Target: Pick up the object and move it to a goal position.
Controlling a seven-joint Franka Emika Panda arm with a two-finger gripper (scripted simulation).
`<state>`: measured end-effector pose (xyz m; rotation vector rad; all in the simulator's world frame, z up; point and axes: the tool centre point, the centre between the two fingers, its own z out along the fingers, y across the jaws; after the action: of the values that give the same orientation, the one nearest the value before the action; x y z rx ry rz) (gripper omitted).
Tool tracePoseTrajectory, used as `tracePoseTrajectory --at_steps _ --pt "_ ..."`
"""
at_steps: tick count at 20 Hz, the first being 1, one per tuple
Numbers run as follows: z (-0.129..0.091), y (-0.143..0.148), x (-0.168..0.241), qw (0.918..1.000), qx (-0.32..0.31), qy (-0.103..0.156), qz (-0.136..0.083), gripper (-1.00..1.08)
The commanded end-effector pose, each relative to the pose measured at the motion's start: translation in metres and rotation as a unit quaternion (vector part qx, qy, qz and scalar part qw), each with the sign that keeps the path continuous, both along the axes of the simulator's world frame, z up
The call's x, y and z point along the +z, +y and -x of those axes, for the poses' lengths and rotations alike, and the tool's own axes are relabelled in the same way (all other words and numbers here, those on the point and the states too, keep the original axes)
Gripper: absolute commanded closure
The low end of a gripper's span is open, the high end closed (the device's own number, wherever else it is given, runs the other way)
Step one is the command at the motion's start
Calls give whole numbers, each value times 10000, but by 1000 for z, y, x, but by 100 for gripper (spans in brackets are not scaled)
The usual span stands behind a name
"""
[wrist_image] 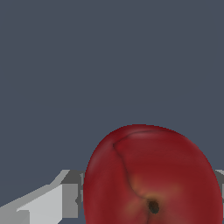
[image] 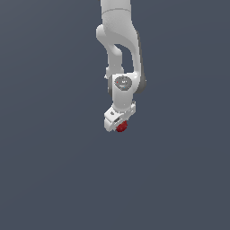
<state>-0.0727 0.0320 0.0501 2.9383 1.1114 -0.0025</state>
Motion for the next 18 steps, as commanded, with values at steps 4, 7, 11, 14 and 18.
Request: tracePoseTrajectory --at_steps 4,7,11,14,18 --pt "1 -3 18 10000 -1 -15 0 108" --pt "2 -5 33 10000 2 -13 1 108" --pt "5 -8 62 10000 5 -12 0 108" --pt "7 -12 88 10000 5 -12 0 108" --pt "11 -17 129 10000 8 -10 -5 108"
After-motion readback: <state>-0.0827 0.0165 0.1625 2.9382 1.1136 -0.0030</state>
